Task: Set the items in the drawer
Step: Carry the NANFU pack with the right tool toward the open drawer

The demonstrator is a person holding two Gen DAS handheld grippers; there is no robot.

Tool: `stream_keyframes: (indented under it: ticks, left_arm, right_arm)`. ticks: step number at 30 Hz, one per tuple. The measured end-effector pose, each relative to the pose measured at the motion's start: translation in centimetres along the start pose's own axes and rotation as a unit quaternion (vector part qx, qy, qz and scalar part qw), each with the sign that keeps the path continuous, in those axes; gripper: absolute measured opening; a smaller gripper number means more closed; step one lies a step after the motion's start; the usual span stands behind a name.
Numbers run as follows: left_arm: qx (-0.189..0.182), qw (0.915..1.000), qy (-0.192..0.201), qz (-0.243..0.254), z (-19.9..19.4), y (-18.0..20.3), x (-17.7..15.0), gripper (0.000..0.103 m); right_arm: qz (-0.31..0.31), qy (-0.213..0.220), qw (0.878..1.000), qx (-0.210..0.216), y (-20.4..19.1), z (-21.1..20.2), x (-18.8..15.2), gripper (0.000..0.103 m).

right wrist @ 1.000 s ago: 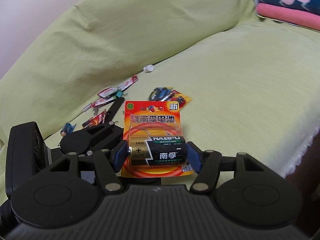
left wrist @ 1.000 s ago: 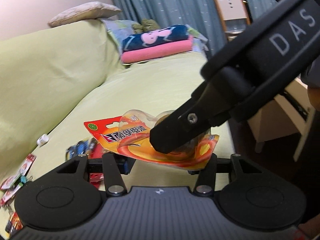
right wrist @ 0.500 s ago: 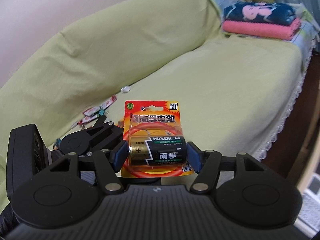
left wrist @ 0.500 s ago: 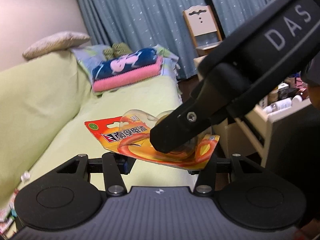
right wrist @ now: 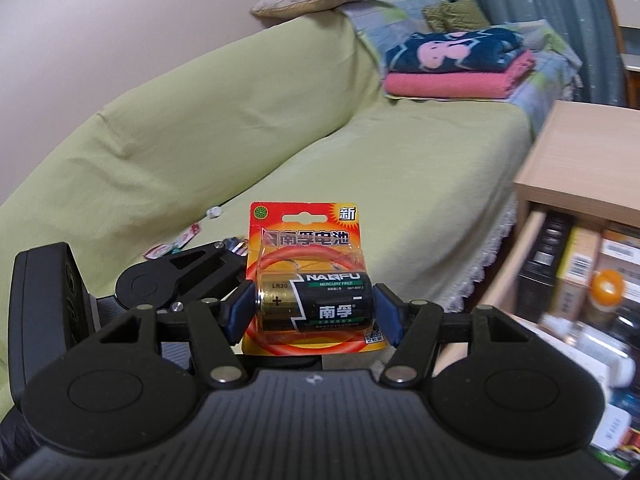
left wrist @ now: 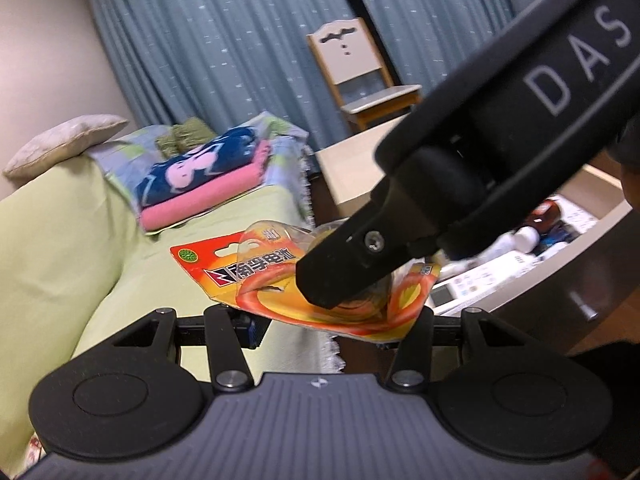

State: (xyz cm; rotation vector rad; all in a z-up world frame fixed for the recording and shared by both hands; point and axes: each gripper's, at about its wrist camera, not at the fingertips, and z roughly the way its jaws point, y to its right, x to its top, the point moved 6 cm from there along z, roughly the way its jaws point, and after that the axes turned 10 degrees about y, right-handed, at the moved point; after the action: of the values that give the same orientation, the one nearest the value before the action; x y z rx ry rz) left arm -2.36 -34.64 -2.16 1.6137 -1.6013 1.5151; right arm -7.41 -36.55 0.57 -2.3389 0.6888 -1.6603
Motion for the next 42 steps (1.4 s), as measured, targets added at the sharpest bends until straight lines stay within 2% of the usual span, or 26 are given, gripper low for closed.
stream_keyframes:
  ticks: [10,21,27,42]
  left_arm:
    - [-0.059,0.9979,-0.001,0.024,3.0,5.1,2.7,0.053]
    - [-0.098,0.9945,-0.012,0.036,5.0,9.7,3.8,0.053]
    - [-0.118,0.9922,-0.01,0.038,6.2,10.9,4.2,0.053]
    - [-0.147,0.9884,-0.022,0.033,7.9,12.7,3.5,0.053]
  right_arm:
    - [0.018,0.011,0.999,-0.041,4.1,-4.5,-0.2,0.06]
    - [0.037,0.016,0.997,-0.071,7.5,-7.5,-1.2,0.06]
    - [0.044,0.021,0.995,-0.087,9.1,-8.5,-1.3,0.06]
    - [0.053,0.008,0.992,-0.112,11.2,-8.1,-1.9,0.06]
